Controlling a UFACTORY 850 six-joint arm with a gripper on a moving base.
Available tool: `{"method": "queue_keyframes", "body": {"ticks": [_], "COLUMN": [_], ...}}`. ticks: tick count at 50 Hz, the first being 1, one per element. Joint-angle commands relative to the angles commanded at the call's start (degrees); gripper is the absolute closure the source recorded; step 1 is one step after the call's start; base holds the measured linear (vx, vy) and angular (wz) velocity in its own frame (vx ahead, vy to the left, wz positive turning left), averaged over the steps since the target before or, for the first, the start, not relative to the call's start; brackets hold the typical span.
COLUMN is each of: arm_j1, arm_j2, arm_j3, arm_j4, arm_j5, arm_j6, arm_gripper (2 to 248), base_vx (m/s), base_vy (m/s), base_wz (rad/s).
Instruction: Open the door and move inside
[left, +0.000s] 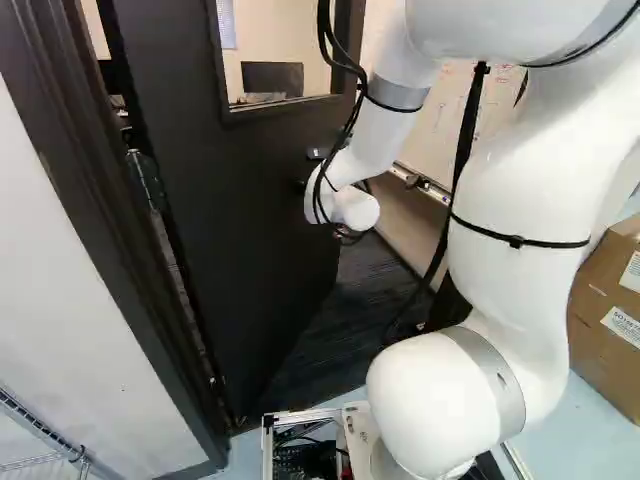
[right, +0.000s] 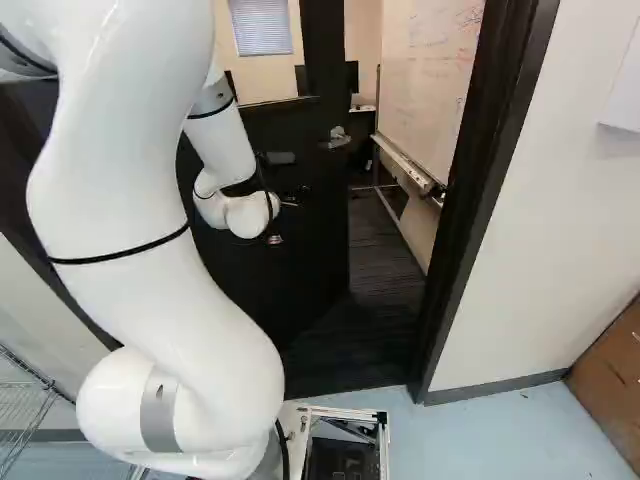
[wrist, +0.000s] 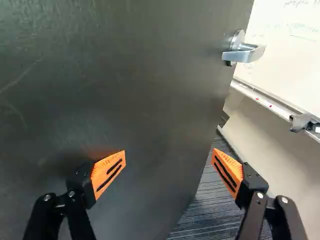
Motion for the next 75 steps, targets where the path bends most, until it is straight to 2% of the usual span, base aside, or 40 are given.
{"method": "queue_keyframes", "body": {"ticks": [75], "arm_j1": [6.94], "arm_j2": [-10.42], "arm_j3": [-12.39], "arm_j4": [0.1], "arm_j5": [0.0], "arm_j6": [0.0], "arm_gripper": [3], "base_vx": [0.0], "base_vy": [0.0], "base_wz": [0.0]}}
